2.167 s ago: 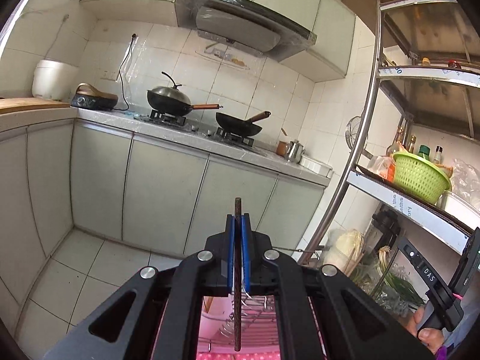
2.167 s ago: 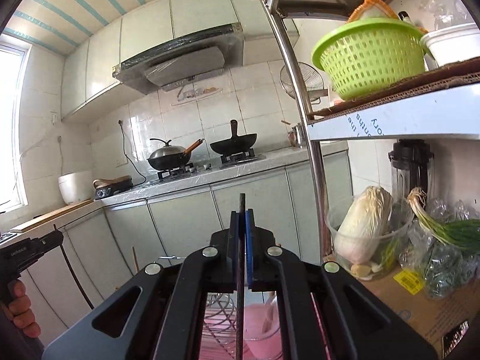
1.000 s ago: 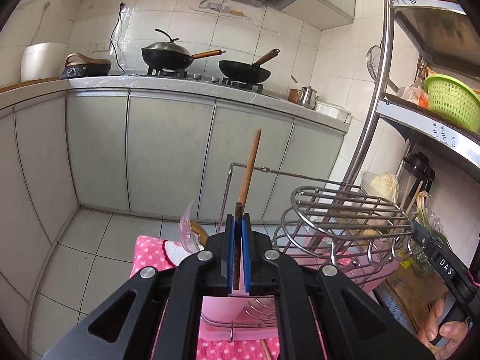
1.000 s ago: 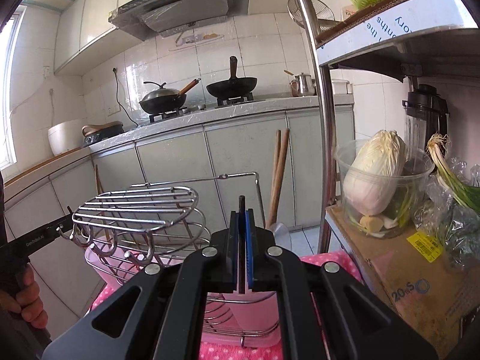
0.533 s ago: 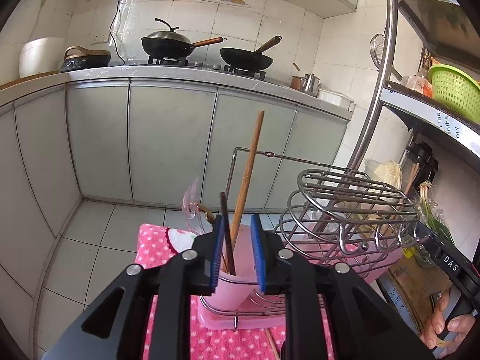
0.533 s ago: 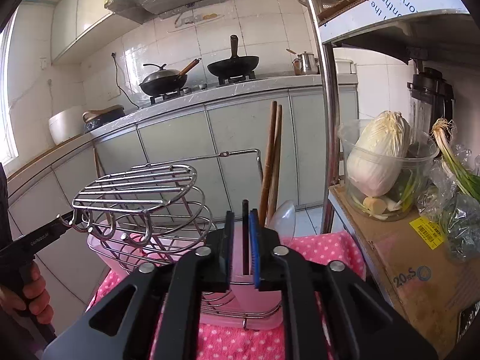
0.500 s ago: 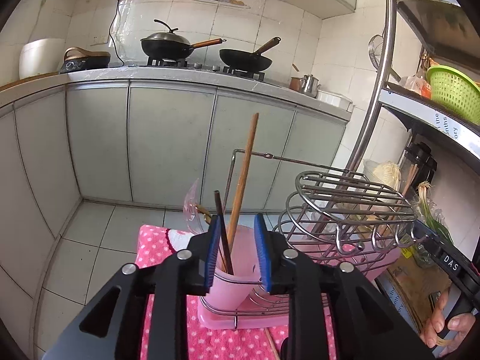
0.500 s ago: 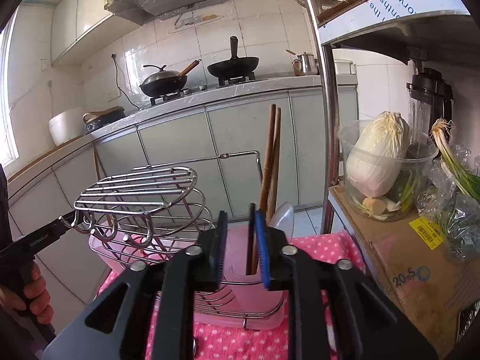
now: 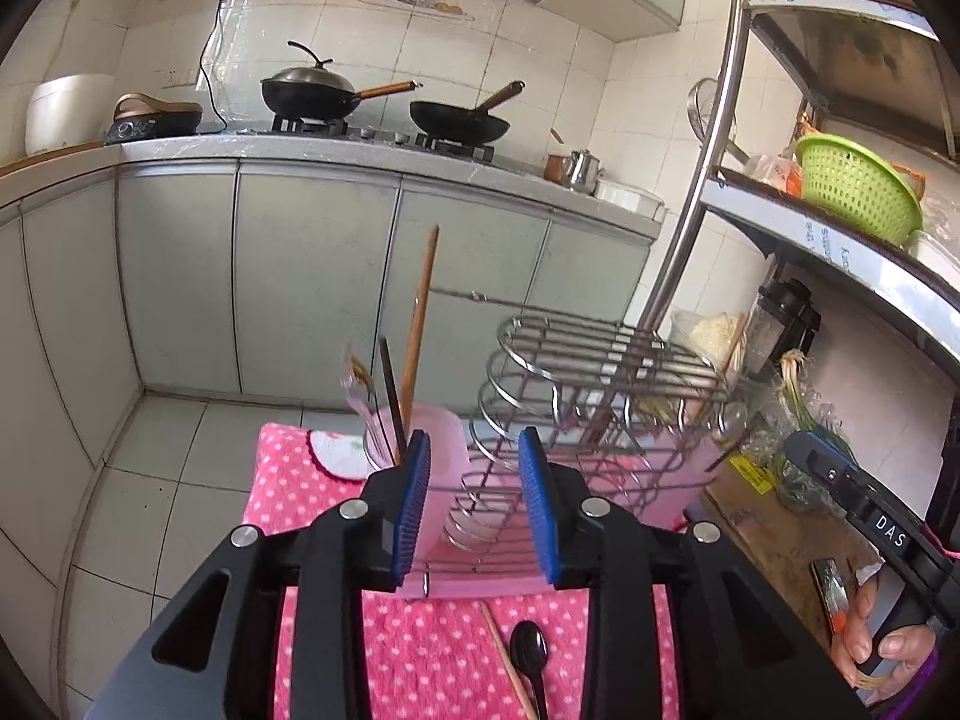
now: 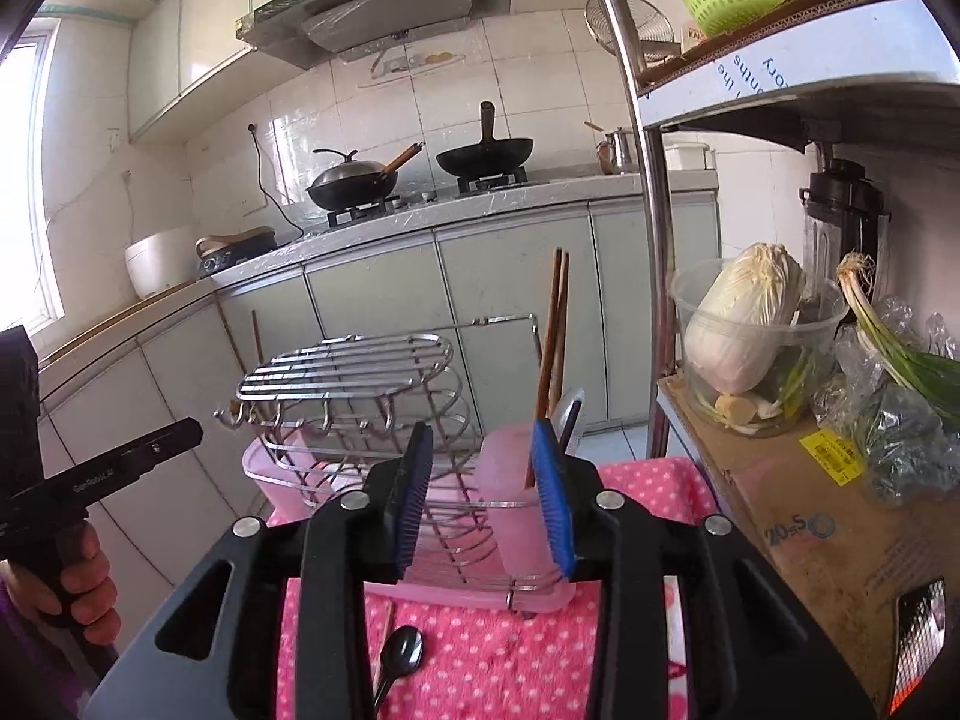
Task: Organize utensils
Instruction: 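Move both tools down toward the black spoon and wooden chopstick on the mat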
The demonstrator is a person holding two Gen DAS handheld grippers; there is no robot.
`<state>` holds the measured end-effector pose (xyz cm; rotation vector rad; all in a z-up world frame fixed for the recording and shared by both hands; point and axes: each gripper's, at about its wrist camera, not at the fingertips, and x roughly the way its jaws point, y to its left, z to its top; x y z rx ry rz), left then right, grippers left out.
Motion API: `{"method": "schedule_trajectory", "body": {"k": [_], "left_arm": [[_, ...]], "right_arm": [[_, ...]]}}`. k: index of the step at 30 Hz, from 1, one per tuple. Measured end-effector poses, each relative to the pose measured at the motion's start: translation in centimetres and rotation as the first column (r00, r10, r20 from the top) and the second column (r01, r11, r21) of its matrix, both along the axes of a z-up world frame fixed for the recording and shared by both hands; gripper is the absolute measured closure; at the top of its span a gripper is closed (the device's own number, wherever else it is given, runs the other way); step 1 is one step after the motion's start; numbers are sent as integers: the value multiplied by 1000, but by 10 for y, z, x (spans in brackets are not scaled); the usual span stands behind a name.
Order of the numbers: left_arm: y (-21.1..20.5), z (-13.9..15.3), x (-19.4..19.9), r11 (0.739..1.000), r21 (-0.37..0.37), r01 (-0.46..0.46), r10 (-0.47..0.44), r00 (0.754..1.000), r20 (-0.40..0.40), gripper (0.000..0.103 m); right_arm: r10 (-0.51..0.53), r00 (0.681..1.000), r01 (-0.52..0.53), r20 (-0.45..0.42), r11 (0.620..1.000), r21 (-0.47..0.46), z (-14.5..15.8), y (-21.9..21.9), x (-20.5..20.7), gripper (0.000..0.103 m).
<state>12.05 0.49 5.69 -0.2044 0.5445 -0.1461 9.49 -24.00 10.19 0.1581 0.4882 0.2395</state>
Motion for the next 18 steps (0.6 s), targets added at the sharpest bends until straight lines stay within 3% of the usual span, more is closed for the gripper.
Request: {"method": "schedule_trajectory", "body": {"k": [5,8,12,18], "left_arm": [[-12,-33,-11,1000,4,30,-29,994,-108,74],[-12,-53,-16,1000,-6,30,-31,986,-164,74],[-7,-74,-21,999,-34,21,-28,974,-223,74],[-2,-95,-27,1000,-16,1,-6,952,-307,74]], "right_arm": [[75,983,-65,-167,996,66,-34,3,-9,68],[154,934,-110,-321,982,152,-67,10,-5,68],[215,845,-114,-489,967,228,-113,24,2,68],[235,760,-90,-607,961,260,-152,48,11,68]]}}
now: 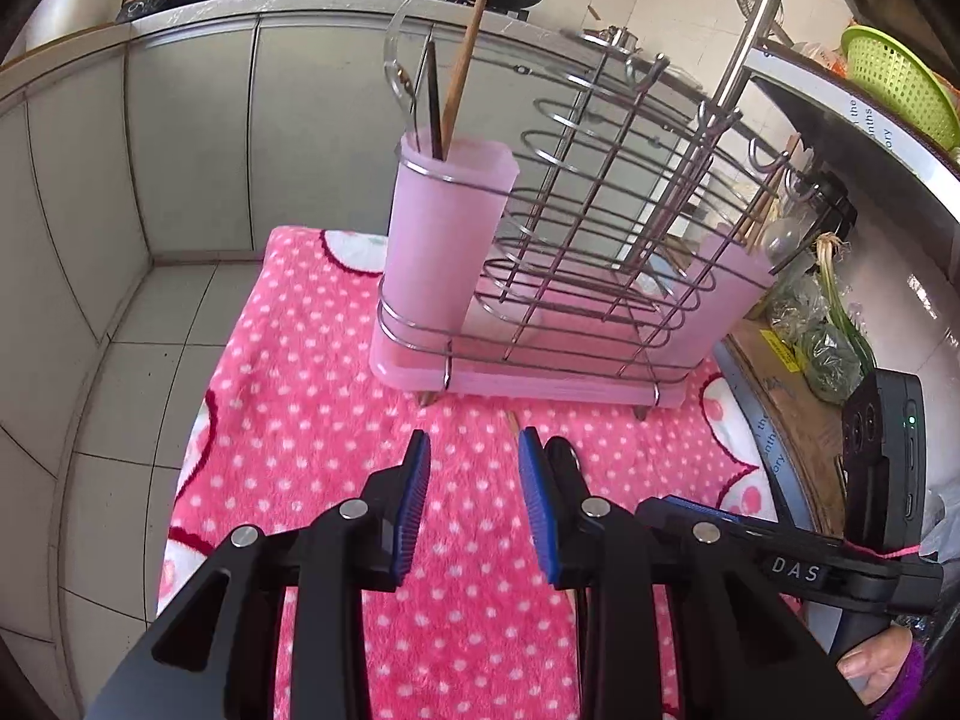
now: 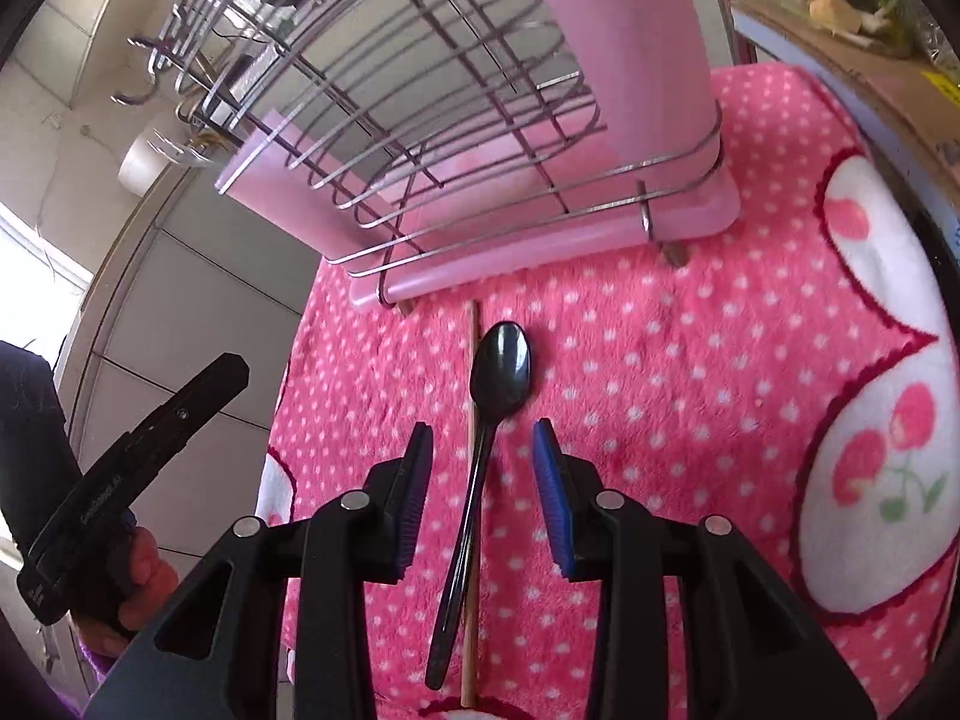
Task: Organize utensils
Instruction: 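Move both tools down toward the black spoon and wooden chopstick on the mat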
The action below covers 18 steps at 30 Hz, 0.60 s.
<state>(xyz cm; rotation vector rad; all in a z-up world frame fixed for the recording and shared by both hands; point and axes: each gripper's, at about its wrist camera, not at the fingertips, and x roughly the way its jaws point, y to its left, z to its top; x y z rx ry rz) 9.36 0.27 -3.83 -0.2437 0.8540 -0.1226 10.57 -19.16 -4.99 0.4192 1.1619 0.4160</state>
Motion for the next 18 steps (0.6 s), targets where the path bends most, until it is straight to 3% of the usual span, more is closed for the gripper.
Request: {"method": "schedule_trajectory", "body": {"k": [8,9,10,13,18], "left_arm": [[13,-24,2,999,-33,-25,21,995,-100,74],[14,-25,3,999,-42,-28,23,994,-110,74],[16,-26,3,998,-51,-30,24,993,-115,74],[18,-28,5,998,-53,-33,27,992,-120,74],[15,-32,10,998,-57,-19,11,990,-140,74]], "right_arm": [[5,998,-10,-62,997,-80,-31,29,9,68],[-1,998,-4,-61,996,-91,-34,31,9,71],[-4,998,-2,-63,996,-88,-37,33,10,81],[2,998,-6,-63,997,-72,-41,35,12,92],[18,999,-20,-31,997,-73,-35,34,13,103]]}}
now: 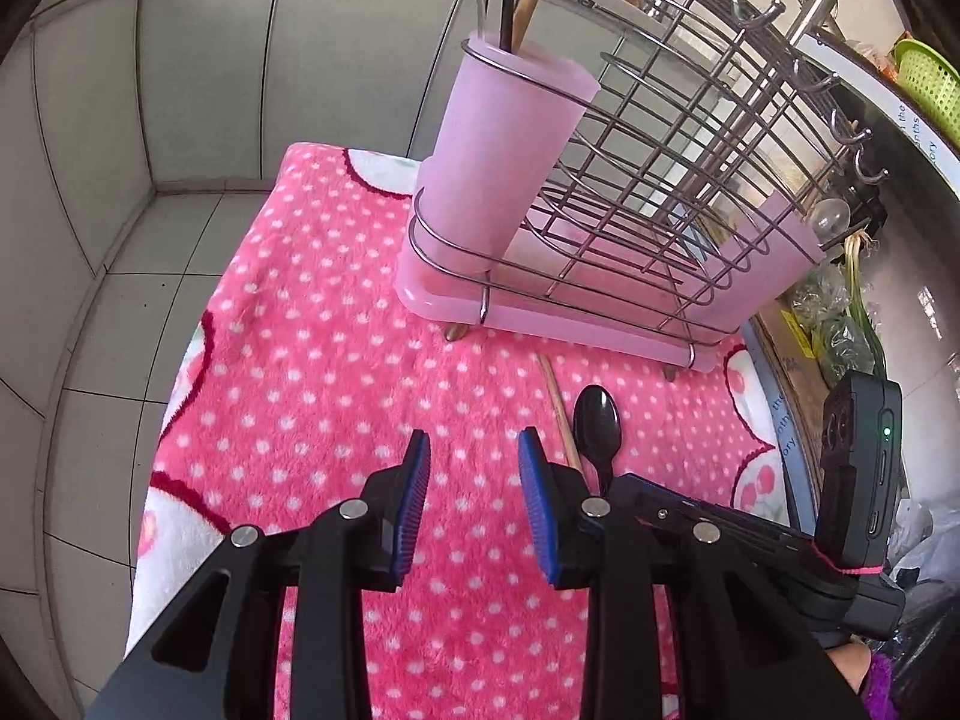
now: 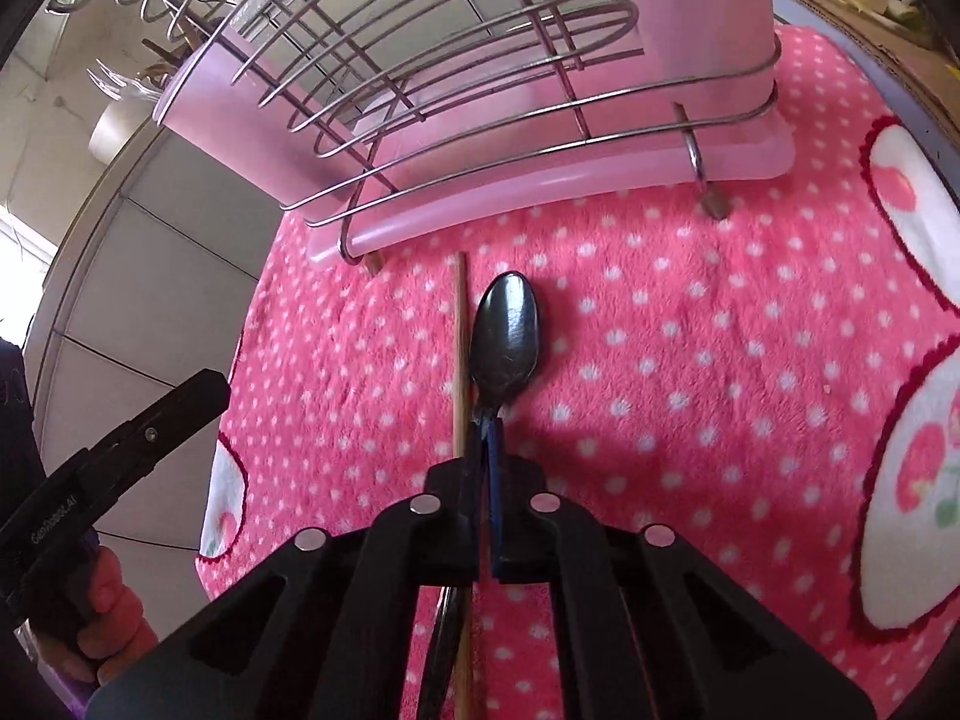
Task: Organize utensils
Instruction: 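Move both tools down toward the black spoon and wooden chopstick on the mat, then grasp the black spoon handle with right tool while left tool grasps the wooden chopstick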
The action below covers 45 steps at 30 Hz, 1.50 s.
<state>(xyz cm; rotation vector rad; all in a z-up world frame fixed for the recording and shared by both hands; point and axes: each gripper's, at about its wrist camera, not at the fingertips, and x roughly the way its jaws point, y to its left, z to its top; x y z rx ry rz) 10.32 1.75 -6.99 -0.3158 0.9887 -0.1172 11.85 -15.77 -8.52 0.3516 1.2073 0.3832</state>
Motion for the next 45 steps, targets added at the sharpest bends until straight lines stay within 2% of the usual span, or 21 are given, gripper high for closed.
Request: {"method": "schedule_trajectory", "body": {"k": [5,9,11,12,13,18,20,22,28,32,34,39,41,43,45], "left_arm": [[-12,-7,13,999,-13,38,-39,998,-53,74],[-18,-12,22,998,-41,41,-44,996,-83,74],[-20,-12,22,998,-42,40,-43,996,-83,74],[-21,-12,22,998,-40,41,-45,996,-81,74],[-22,-12,21,998,-38,44,-46,996,-80,74],[-22,-13,20,998,-28,48,-50,996,-79,74],[-20,-14,21,999,-30,46,-48,995,-83,74],[-21,-15,21,999,-27,46,-49,995,-87,74],[-35,-19,33,996,-5,92,-92,989,-114,74],[-55,-27,54,991,-15,133,-133,973,-187,74],[-66,-32,66,990,-11,144,-143,964,-224,74],[-86,-48,90,987,35,159,-138,933,-333,74],[-90,-57,95,987,57,153,-122,920,-371,76],[-94,-63,99,986,75,150,-110,915,-387,77],[-99,-63,101,984,96,152,-105,918,-382,77]], "right_arm": [[-23,1000,23,11,1000,18,12,-27,-6,103],[-27,998,33,-50,992,120,9,-35,-5,102],[0,998,9,-63,991,136,7,-29,-4,92],[3,998,6,-69,991,132,5,-26,-3,79],[7,997,3,-76,991,134,3,-22,-1,72],[9,996,1,-87,994,111,-7,-9,5,73],[1,996,7,-88,996,92,-10,-8,6,91],[-13,996,23,-91,994,107,-12,-10,6,95],[-65,996,70,-55,993,96,-1,-39,-2,99],[-61,996,67,-71,995,74,2,-57,-8,99],[-48,994,55,-100,996,67,1,-65,-10,99],[-36,994,43,-100,997,61,-1,-80,-17,95],[-28,994,34,-102,998,56,-2,-83,-18,89],[-21,995,27,-102,998,59,-2,-87,-20,76],[-14,996,20,-94,998,55,1,-90,-22,72]]}}
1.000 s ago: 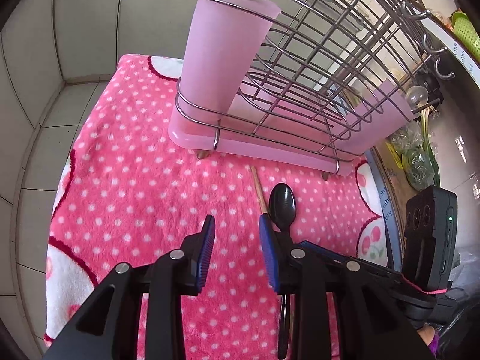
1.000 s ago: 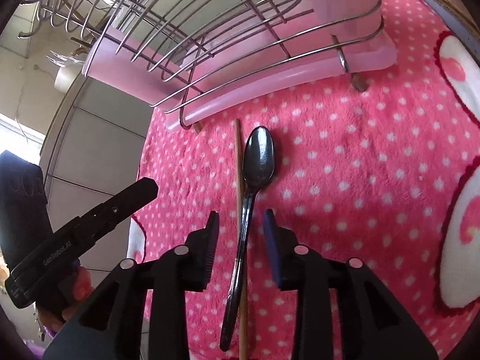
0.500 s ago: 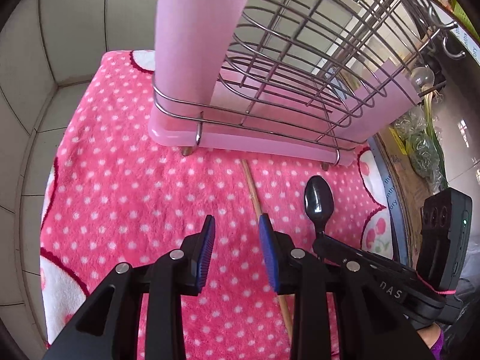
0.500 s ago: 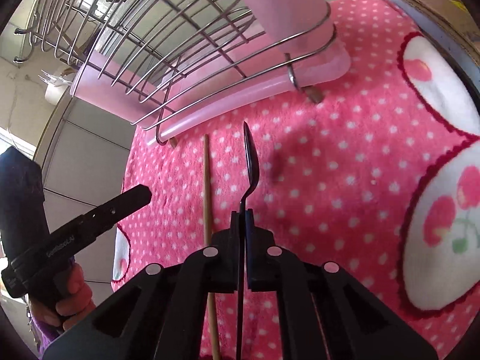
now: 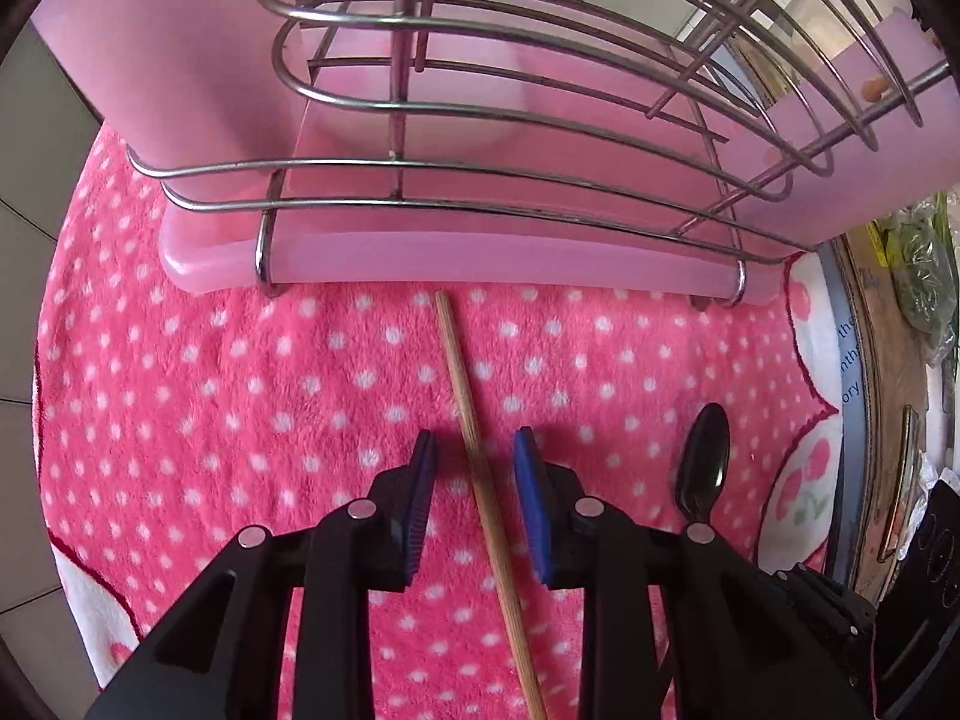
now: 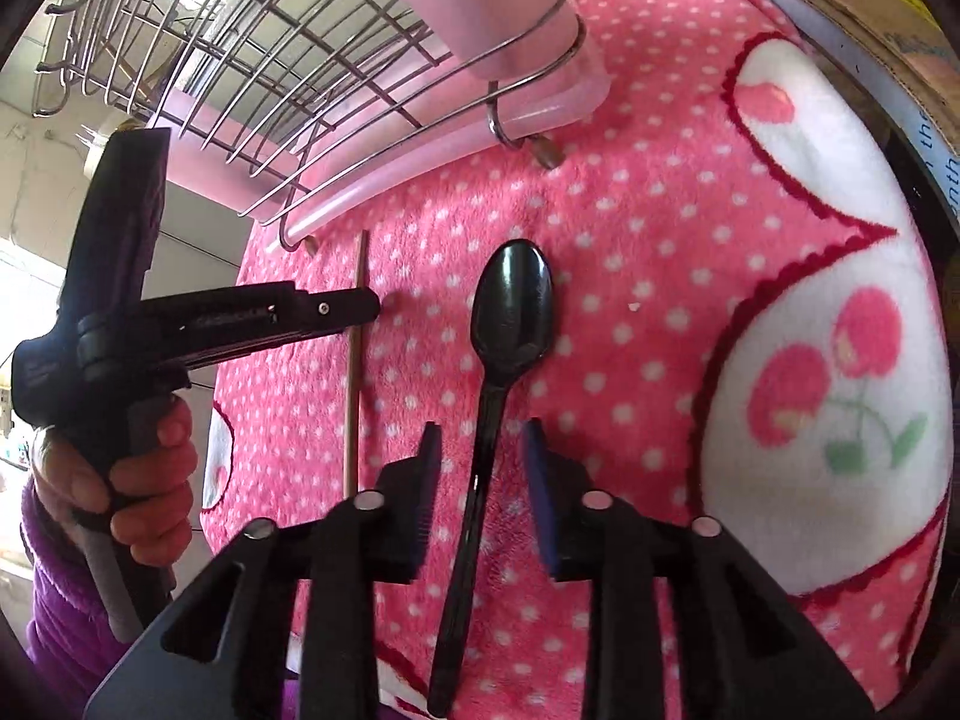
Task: Organize utensils
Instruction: 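Grasp the black spoon handle with right tool while left tool grasps the wooden chopstick, then lift the black spoon and wooden chopstick upright and carry them over the pink cups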
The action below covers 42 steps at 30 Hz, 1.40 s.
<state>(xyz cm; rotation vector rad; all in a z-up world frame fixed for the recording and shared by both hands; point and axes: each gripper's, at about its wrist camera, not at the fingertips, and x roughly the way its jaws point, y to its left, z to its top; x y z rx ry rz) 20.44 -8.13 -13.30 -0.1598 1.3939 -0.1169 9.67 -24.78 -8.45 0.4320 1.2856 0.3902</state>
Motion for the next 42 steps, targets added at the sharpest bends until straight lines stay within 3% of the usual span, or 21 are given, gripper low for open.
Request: {"method": "schedule_trajectory", "body": {"k": [4,7,16,21,23,24,30,37,42], "left_arm": [[-15,-2,7,996,83,25,-26,1000,11,92],[-25,-2,8,993,109,53,-56,998,31,95],[-7,18,-6,999,-11,46,-45,996,79,98],[9,31,-10,998,-58,37,-31,994,107,98],[17,35,-13,997,-72,33,-24,992,120,98],[21,38,-14,996,-79,30,-20,992,128,98],[46,61,-32,992,-123,29,-4,980,197,98],[71,97,-58,986,-167,8,48,944,328,98],[87,120,-78,983,-185,-18,94,906,413,98]], "right_arm": [[-28,999,28,34,999,-23,13,-21,1,72],[-55,997,57,57,997,-42,21,-35,10,72],[-3,1000,5,19,994,-112,3,-16,53,71],[25,998,-15,64,988,-151,4,-5,60,72],[42,996,-27,78,984,-175,4,0,60,83],[52,995,-38,81,984,-175,3,7,61,95],[21,989,1,150,989,-147,19,1,47,101],[6,944,59,329,981,-187,65,-9,12,101],[10,875,108,483,970,-216,96,2,-11,101]]}}
